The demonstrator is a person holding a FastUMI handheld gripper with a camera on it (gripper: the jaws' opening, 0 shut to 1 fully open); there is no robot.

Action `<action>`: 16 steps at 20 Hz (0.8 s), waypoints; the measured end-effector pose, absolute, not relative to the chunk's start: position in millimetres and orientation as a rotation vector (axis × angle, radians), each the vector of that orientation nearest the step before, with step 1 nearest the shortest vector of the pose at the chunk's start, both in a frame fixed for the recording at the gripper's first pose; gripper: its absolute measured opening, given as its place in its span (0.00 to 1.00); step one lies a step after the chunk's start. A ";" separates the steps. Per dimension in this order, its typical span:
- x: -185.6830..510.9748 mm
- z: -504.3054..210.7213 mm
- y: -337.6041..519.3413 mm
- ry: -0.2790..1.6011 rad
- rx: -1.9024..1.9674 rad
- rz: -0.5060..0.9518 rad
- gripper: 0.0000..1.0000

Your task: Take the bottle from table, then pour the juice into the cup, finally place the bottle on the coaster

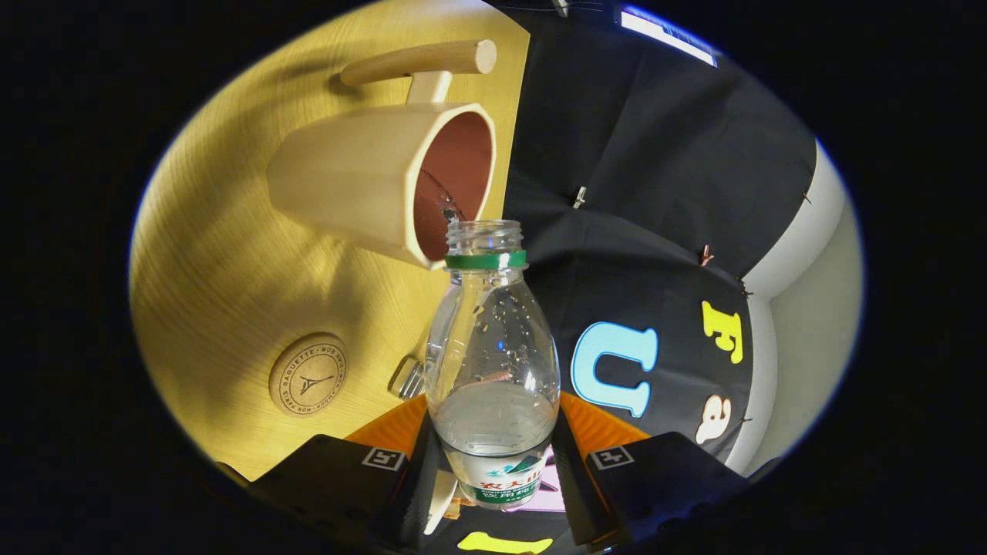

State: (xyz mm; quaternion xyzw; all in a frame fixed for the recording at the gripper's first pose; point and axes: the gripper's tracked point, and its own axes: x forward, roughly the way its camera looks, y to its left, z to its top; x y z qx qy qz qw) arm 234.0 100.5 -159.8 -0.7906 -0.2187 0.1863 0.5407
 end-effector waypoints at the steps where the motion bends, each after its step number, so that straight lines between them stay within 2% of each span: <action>1: 234.6 -158.4 101.6 -0.528 -1.884 0.445 0.71; 16: 235.1 -148.7 111.0 -0.595 -1.941 0.457 0.71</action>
